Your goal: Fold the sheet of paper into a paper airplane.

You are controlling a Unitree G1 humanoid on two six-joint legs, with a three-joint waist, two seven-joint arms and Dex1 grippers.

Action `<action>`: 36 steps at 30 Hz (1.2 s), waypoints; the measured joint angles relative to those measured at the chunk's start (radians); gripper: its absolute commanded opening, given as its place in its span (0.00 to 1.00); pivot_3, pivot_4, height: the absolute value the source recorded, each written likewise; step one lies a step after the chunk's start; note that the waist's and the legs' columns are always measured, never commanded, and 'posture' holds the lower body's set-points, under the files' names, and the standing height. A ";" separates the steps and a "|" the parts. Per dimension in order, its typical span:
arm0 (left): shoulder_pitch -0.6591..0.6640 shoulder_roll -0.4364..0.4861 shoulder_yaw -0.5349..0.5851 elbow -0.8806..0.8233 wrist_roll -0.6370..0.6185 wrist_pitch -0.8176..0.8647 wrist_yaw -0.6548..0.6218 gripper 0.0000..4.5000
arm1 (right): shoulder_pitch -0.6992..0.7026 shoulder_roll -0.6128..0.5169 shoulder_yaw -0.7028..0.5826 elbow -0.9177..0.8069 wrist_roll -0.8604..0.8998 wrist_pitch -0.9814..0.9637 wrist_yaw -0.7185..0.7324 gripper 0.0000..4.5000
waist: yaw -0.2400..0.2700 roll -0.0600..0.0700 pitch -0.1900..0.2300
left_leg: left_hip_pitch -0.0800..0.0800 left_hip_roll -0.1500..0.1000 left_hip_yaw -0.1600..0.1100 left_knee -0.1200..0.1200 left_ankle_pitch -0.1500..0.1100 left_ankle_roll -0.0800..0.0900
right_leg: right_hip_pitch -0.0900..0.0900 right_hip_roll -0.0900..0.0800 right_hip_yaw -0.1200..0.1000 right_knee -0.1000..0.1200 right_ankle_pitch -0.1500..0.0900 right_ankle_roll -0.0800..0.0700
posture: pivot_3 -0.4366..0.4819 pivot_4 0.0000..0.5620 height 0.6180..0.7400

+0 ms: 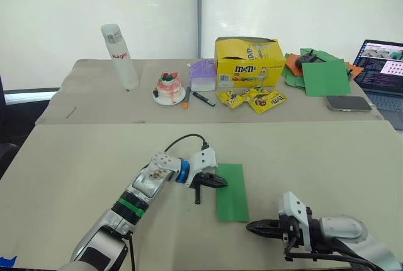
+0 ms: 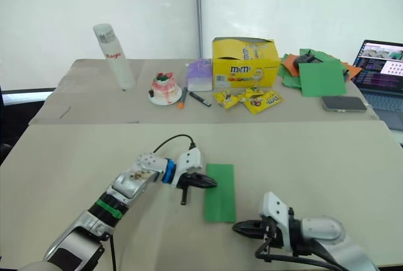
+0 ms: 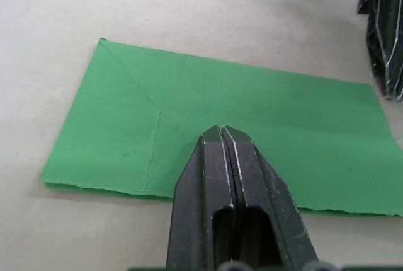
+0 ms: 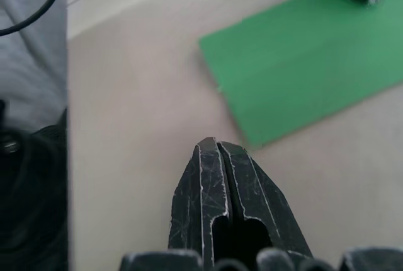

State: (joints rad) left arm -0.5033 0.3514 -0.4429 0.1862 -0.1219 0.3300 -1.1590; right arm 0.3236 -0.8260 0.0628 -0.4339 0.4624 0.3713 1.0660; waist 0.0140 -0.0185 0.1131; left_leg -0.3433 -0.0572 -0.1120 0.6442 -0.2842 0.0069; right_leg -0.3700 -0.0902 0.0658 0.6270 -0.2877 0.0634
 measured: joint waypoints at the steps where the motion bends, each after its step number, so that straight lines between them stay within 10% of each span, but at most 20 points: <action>1: 0.005 0.006 0.011 -0.005 -0.006 0.001 -0.002 0.01 | 0.010 -0.017 -0.023 -0.026 0.025 0.038 -0.005 0.00 | 0.000 0.000 0.000 | 0.000 0.000 0.000 0.000 0.000 0.000 | 0.000 0.000 0.000 0.000 0.000 0.000 | 0.48 0.27 1.00; 7: 0.013 0.066 0.157 -0.131 -0.156 0.068 -0.041 0.01 | 0.030 -0.077 -0.152 -0.219 0.192 0.249 -0.078 0.00 | -0.002 0.001 0.001 | -0.003 0.002 -0.001 0.000 0.000 0.000 | -0.002 0.000 -0.001 0.000 0.000 0.000 | 0.48 0.27 1.00; 14: 0.055 0.095 0.062 -0.073 -0.069 -0.013 -0.068 0.01 | 0.008 -0.075 -0.154 -0.219 0.166 0.270 -0.124 0.00 | 0.011 -0.001 0.002 | -0.003 -0.001 -0.001 0.001 0.000 0.000 | -0.002 -0.001 -0.001 -0.001 0.000 0.000 | 0.48 0.27 1.00; 36: -0.161 -0.262 -0.109 0.304 0.106 -0.178 -0.021 0.01 | 0.146 -0.067 -0.254 -0.121 0.000 0.183 -0.164 0.00 | 0.028 -0.006 0.006 | -0.003 -0.002 0.001 0.004 0.000 0.000 | 0.001 -0.001 -0.001 0.000 0.000 0.001 | 0.48 0.27 1.00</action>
State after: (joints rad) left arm -0.6647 0.0897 -0.5522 0.4898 -0.0159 0.1517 -1.1802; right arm 0.4692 -0.8933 -0.1911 -0.5545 0.4624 0.5542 0.9020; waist 0.0420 -0.0248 0.1190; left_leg -0.3462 -0.0590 -0.1114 0.6481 -0.2843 0.0071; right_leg -0.3687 -0.0914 0.0644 0.6267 -0.2877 0.0643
